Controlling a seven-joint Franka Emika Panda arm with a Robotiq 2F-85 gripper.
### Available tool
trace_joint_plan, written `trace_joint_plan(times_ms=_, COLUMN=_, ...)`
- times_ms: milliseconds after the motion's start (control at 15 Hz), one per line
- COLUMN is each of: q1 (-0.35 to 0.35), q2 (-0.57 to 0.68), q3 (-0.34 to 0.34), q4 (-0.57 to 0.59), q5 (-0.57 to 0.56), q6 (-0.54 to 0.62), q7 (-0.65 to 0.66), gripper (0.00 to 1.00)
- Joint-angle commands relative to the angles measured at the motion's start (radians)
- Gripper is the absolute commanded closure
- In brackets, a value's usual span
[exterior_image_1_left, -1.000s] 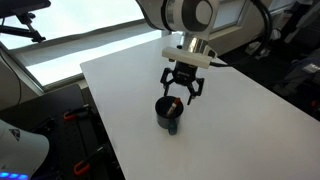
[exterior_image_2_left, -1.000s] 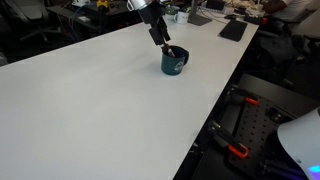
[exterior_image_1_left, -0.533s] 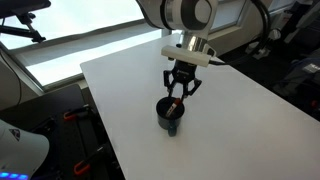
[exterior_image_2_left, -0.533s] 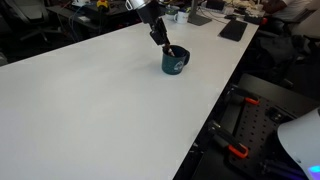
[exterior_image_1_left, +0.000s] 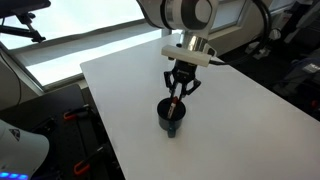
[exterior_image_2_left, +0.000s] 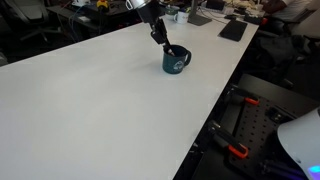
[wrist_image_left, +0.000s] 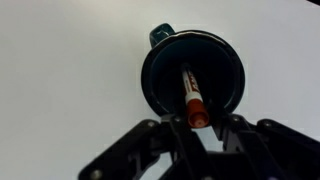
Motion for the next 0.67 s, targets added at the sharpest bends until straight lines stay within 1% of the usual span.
trace_joint_plan(times_ms=0, q1=0.003, q2=-0.027, q3=-0.002, q4=-0.030, q5=0.002, q6=0.018, q7=0.016, gripper=0.98)
trace_joint_plan(times_ms=67, q1=0.004, q2=-0.028, q3=-0.002, q4=-0.032, q5=-0.001, q6=0.020, q7=0.016, gripper=1.00)
trace_joint_plan(times_ms=133, q1=0.005, q2=-0.029, q3=-0.003, q4=-0.034, q5=-0.004, q6=0.022, q7=0.016, gripper=0.96)
trace_joint_plan(times_ms=400, q1=0.008, q2=-0.039, q3=-0.005, q4=-0.049, q5=-0.012, q6=0.039, q7=0.025, gripper=0.95)
trace_joint_plan(times_ms=600, q1=0.009, q2=-0.080, q3=-0.005, q4=-0.082, q5=-0.011, q6=0.059, q7=0.039, gripper=0.95)
